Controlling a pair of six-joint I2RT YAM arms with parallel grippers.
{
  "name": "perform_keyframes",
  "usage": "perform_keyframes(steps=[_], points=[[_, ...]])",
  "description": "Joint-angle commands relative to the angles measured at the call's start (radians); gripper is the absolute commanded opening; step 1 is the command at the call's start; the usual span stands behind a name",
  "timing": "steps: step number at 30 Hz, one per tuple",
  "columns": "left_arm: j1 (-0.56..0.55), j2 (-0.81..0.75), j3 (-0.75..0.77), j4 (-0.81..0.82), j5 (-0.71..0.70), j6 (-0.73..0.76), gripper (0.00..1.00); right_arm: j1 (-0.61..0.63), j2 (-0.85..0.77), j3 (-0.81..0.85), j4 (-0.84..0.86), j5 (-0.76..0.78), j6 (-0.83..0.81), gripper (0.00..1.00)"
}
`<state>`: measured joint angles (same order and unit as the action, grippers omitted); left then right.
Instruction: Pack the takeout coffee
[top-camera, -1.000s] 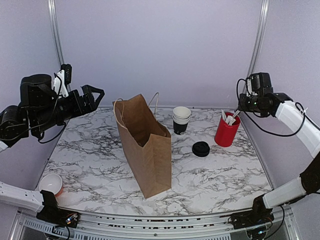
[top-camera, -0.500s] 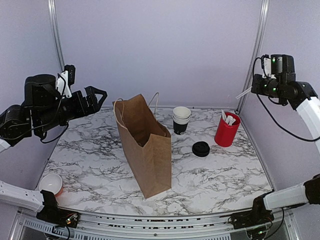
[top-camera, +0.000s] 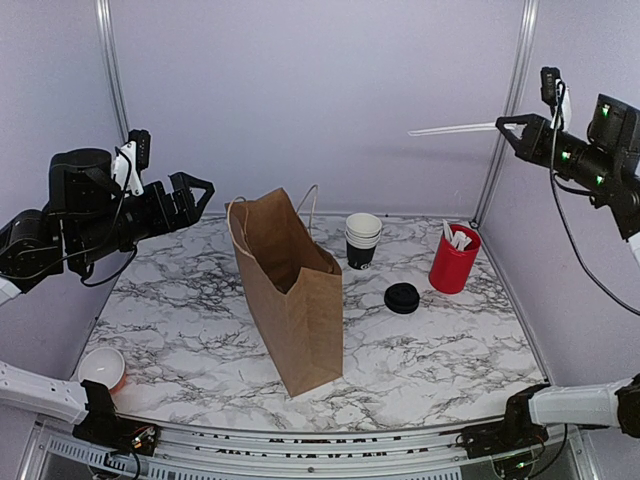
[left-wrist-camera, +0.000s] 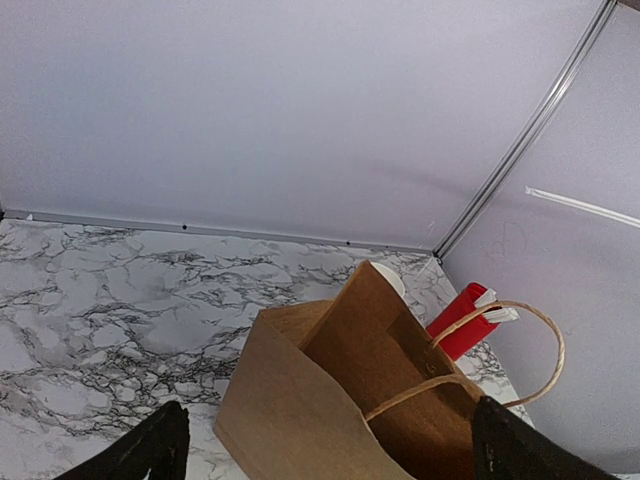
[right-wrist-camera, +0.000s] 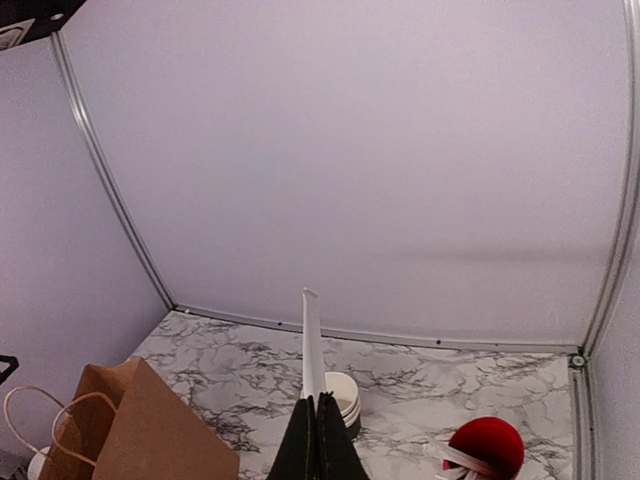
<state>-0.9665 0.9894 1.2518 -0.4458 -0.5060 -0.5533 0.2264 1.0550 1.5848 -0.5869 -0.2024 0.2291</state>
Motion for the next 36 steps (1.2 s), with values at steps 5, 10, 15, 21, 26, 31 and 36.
perform_keyframes(steps=[5, 10, 15, 21, 26, 31, 36], points=[[0.009, -0.009, -0.009, 0.021, -0.012, 0.001, 0.99, 0.150, 0.043, -0.008, 0.143, -0.258, 0.070, 0.00], [0.009, -0.009, -0.008, 0.022, -0.014, 0.001, 0.99, 0.341, 0.110, 0.067, 0.098, -0.173, 0.000, 0.00], [0.010, -0.017, -0.014, 0.021, -0.017, 0.001, 0.99, 0.480, 0.157, 0.116, 0.080, -0.135, -0.065, 0.00], [0.011, -0.025, -0.022, 0.020, -0.020, 0.000, 0.99, 0.603, 0.225, 0.185, -0.009, -0.037, -0.138, 0.00], [0.011, -0.028, -0.023, 0.020, -0.020, 0.001, 0.99, 0.714, 0.300, 0.305, -0.156, 0.151, -0.190, 0.00], [0.013, -0.028, -0.025, 0.020, -0.020, 0.001, 0.99, 0.779, 0.349, 0.338, -0.223, 0.250, -0.205, 0.00], [0.012, -0.025, -0.022, 0.021, -0.017, 0.000, 0.99, 0.819, 0.407, 0.361, -0.259, 0.293, -0.213, 0.00]])
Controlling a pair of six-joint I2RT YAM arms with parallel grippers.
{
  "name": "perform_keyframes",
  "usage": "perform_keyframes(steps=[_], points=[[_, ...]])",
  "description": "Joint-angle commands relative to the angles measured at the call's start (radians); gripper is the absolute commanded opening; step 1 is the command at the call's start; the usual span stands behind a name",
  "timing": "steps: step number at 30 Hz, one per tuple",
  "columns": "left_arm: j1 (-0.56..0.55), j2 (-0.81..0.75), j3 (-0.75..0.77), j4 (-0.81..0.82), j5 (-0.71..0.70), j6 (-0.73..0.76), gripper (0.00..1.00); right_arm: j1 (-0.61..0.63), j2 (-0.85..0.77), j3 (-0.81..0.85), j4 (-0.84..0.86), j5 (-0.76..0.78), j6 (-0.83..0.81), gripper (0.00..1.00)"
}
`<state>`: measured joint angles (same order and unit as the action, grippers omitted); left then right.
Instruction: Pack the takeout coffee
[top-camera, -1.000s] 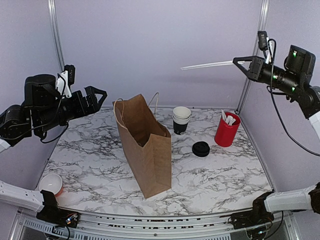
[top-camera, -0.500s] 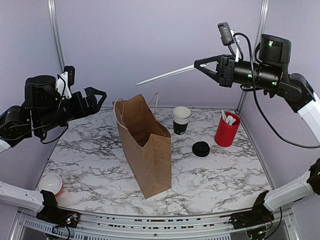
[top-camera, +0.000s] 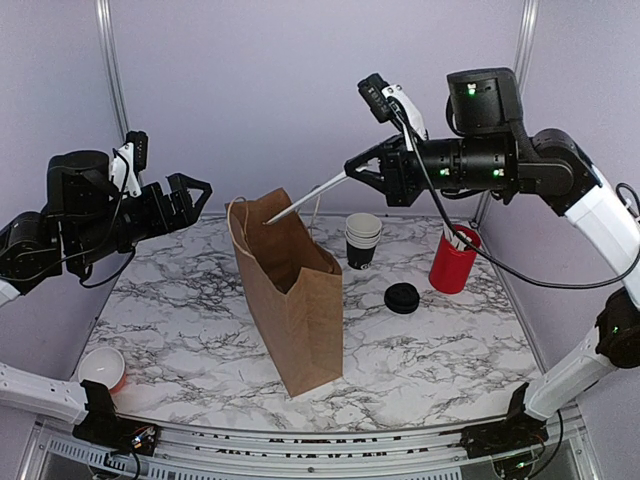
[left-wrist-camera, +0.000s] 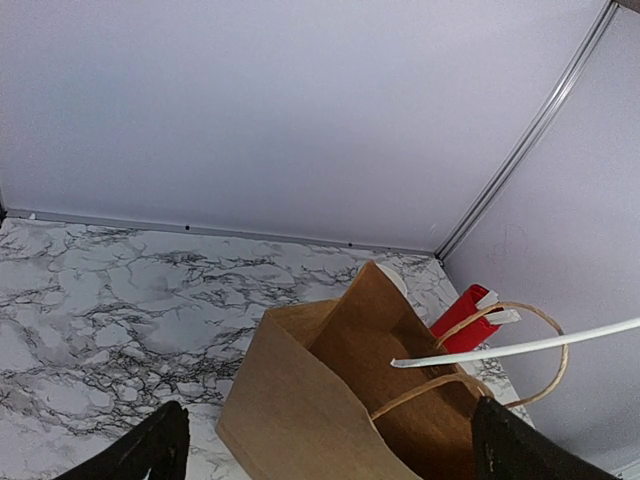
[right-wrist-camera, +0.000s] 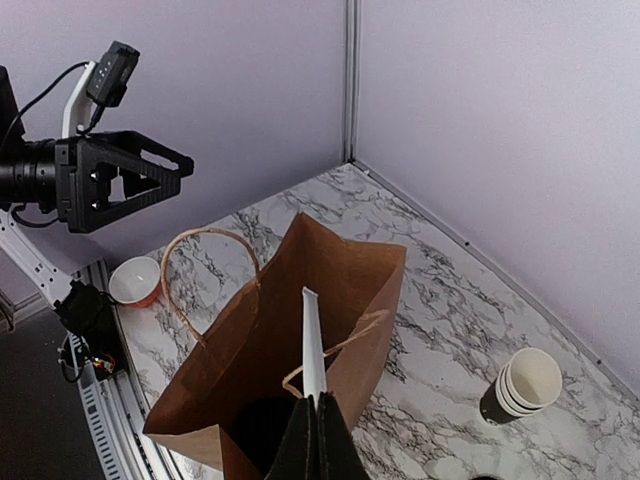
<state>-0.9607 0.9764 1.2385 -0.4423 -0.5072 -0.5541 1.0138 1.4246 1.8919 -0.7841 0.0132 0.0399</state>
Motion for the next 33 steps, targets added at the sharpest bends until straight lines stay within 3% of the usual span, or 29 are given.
perform_keyframes(steps=[1, 4, 9, 14, 25, 31, 32, 33], points=[[0.007, -0.013, -0.009, 0.016, -0.015, 0.001, 0.99, 0.037, 0.050, 0.060, -0.067, 0.081, -0.024, 0.00], [0.007, -0.013, -0.008, 0.016, -0.014, 0.002, 0.99, 0.054, 0.083, 0.080, -0.076, 0.092, -0.032, 0.01], [0.007, -0.016, -0.010, 0.016, -0.014, -0.001, 0.99, 0.061, 0.105, 0.093, -0.073, 0.089, -0.040, 0.28], [0.008, -0.018, -0.012, 0.015, -0.015, -0.001, 0.99, 0.063, 0.099, 0.092, -0.060, 0.084, -0.041, 0.43], [0.008, -0.015, -0.012, 0.015, -0.014, 0.000, 0.99, 0.065, 0.086, 0.069, -0.046, 0.119, -0.047, 0.55], [0.009, -0.018, -0.014, 0.015, -0.016, -0.001, 0.99, 0.065, 0.054, 0.030, -0.011, 0.166, -0.047, 0.73], [0.010, -0.018, -0.014, 0.015, -0.016, -0.001, 0.99, 0.063, 0.049, 0.023, -0.005, 0.174, -0.046, 0.78], [0.010, -0.019, -0.014, 0.015, -0.017, 0.000, 0.99, 0.064, 0.044, 0.016, 0.001, 0.188, -0.044, 0.92]])
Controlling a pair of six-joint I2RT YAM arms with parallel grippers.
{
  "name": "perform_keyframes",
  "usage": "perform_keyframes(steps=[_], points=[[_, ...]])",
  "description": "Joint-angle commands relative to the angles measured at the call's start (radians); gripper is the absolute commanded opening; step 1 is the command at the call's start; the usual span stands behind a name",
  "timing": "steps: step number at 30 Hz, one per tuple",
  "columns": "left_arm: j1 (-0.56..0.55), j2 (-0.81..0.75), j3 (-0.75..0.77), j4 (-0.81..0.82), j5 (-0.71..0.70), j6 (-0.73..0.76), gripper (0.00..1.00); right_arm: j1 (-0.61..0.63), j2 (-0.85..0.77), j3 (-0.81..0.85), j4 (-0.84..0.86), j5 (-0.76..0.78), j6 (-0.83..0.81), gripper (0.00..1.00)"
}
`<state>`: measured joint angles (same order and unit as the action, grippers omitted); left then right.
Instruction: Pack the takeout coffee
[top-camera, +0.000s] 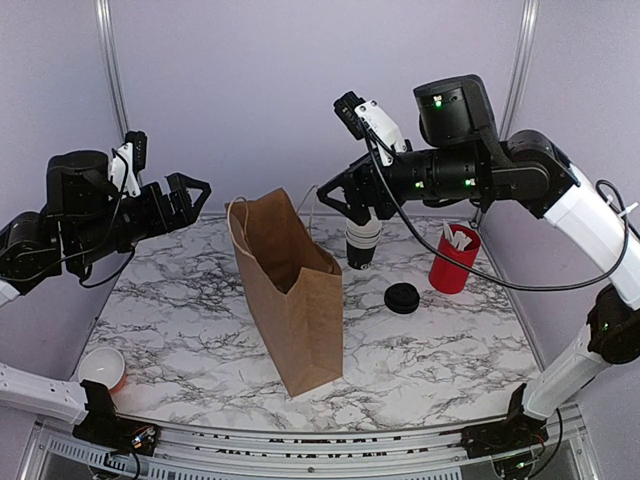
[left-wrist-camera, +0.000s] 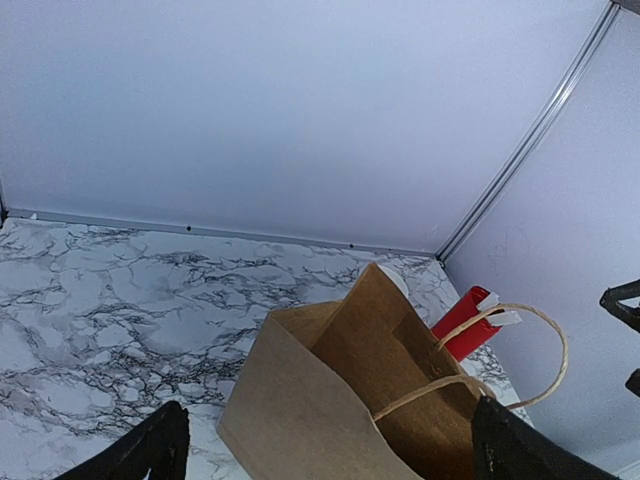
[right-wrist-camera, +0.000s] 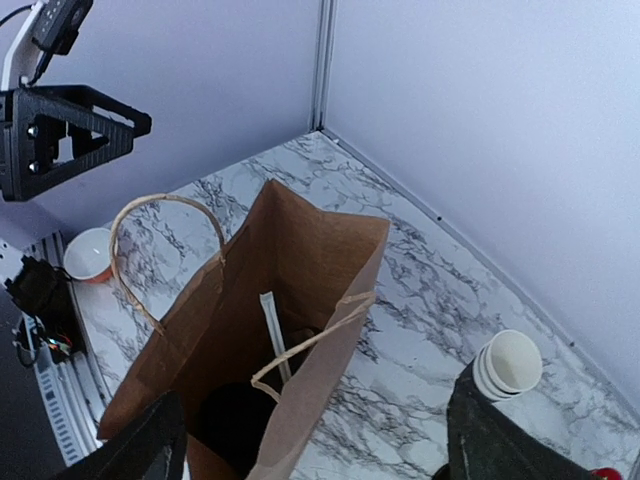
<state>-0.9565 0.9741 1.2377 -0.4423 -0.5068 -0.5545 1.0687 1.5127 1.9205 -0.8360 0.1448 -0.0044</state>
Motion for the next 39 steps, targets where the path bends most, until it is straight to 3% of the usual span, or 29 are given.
perform_keyframes(steps=[1, 8, 17, 31, 39], points=[[0.006, -0.017, -0.013, 0.014, -0.018, 0.001, 0.99, 0.009, -0.052, -0.023, 0.062, 0.078, 0.002, 0.99], [0.007, -0.016, -0.018, 0.018, -0.019, -0.001, 0.99, -0.072, -0.102, -0.100, 0.120, 0.118, 0.042, 1.00], [0.048, -0.021, -0.033, -0.010, -0.064, -0.038, 0.99, -0.275, -0.267, -0.426, 0.296, 0.124, 0.121, 1.00], [0.405, -0.052, -0.213, 0.008, 0.083, -0.007, 0.99, -0.581, -0.453, -0.971, 0.686, 0.037, 0.159, 1.00], [0.590, -0.062, -0.395, 0.147, 0.147, 0.013, 0.99, -0.713, -0.479, -1.288, 1.029, 0.034, 0.114, 1.00]])
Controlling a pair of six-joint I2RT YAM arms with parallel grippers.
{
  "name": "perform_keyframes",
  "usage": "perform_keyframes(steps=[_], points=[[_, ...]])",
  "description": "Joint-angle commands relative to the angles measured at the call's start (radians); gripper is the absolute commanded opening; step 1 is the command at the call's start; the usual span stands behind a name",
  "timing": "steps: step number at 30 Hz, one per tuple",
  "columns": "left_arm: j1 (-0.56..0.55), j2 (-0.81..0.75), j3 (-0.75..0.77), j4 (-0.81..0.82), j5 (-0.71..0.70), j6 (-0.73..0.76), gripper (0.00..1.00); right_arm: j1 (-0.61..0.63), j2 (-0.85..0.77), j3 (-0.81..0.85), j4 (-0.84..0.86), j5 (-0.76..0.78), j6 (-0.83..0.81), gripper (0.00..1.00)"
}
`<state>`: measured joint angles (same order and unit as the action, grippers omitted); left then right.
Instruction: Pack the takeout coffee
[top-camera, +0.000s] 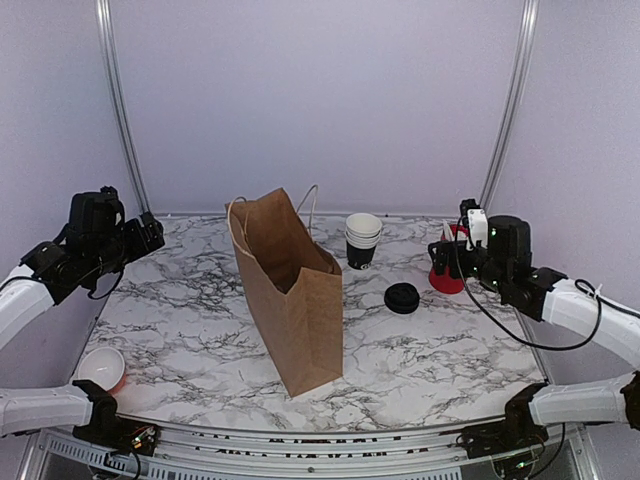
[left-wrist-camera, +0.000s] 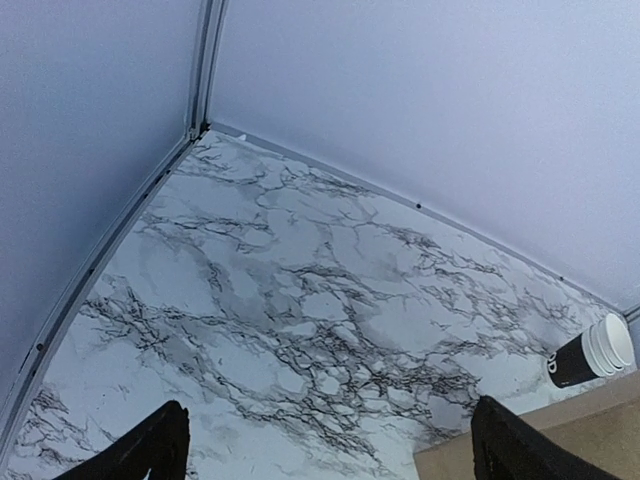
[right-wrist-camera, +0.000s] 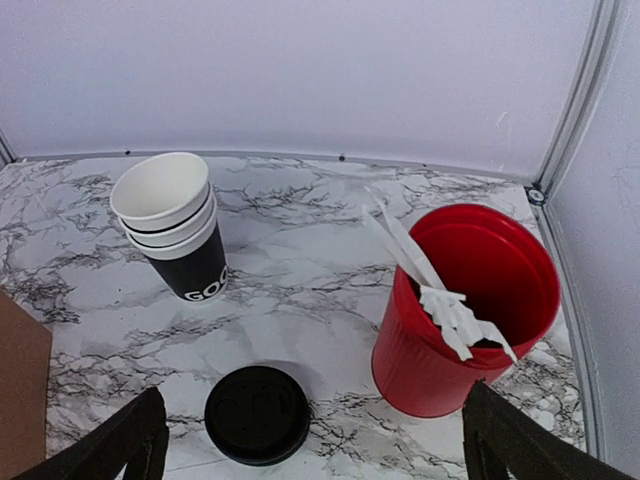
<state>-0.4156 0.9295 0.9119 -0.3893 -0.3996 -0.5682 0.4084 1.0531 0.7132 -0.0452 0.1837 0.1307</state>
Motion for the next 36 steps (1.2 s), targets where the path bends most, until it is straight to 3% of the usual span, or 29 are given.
perform_keyframes(steps=[1, 6, 16, 20, 29, 33, 36], points=[[0.056, -0.020, -0.091, 0.117, 0.025, 0.038, 0.99, -0.070, -0.021, -0.115, 0.282, -0.004, -0.026, 1.00], [0.065, -0.044, -0.227, 0.266, -0.050, 0.109, 0.99, -0.177, -0.005, -0.251, 0.493, -0.028, -0.049, 1.00], [0.108, -0.074, -0.459, 0.526, -0.047, 0.215, 0.99, -0.374, 0.159, -0.379, 0.799, -0.097, -0.054, 1.00], [0.137, -0.086, -0.512, 0.627, 0.011, 0.239, 0.99, -0.382, 0.197, -0.432, 1.004, -0.060, -0.146, 1.00], [0.151, -0.017, -0.585, 0.784, -0.121, 0.268, 0.99, -0.384, 0.407, -0.559, 1.388, -0.011, -0.194, 0.98], [0.153, 0.055, -0.591, 0.835, -0.158, 0.290, 0.99, -0.382, 0.594, -0.646, 1.776, -0.018, -0.215, 0.98], [0.157, 0.083, -0.589, 0.880, -0.188, 0.302, 0.99, -0.381, 0.570, -0.669, 1.776, -0.028, -0.209, 0.99]])
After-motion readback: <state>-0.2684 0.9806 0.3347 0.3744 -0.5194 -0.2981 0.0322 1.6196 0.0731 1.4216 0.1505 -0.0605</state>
